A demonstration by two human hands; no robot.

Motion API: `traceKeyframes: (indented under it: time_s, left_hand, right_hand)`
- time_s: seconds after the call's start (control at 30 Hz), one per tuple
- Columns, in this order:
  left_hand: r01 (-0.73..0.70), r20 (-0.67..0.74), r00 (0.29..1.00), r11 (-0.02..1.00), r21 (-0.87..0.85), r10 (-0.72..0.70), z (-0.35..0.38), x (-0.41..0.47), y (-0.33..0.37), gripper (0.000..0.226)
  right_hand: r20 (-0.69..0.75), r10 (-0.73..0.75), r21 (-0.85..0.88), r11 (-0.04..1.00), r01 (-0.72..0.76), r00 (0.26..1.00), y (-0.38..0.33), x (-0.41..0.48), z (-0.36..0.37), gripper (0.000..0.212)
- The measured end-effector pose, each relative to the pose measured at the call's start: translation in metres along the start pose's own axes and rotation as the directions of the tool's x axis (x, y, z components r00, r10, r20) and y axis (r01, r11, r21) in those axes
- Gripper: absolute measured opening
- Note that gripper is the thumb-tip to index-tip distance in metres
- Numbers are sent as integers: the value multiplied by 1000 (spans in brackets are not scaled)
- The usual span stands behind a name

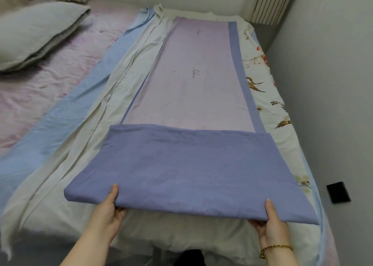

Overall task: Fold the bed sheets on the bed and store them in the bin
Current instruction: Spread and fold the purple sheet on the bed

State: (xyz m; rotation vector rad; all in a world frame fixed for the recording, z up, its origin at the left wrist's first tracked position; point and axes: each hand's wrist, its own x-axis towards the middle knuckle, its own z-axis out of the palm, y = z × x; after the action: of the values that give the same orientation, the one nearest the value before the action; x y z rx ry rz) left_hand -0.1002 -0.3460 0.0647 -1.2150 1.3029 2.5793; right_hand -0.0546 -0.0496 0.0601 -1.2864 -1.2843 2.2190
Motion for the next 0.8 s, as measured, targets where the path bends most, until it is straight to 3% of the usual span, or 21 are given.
traceKeyframes:
  time_s: [0.1, 0.47, 0.63, 0.8]
  left_hand:
    - [-17, -34, 999, 1000, 22, 18, -15, -17, 0, 33]
    - [-202, 14, 979, 956, 215, 204, 10, -20, 25, 46]
    - [-331, -24, 926, 843, 423, 376, 37, 1, 32, 45]
    - [-315, -89, 892, 751, 580, 443, 82, 21, 47, 49]
  right_hand:
    - [-37, 5, 12, 1000, -5, 999, 8, -21, -17, 11]
    - [-8, -67, -31, 997, 67, 998, -19, -26, -5, 18]
    - [-39, -93, -122, 989, 88, 995, -28, -6, 9, 13]
    - [-15, -154, -196, 969, 148, 988, -53, 25, 38, 18]
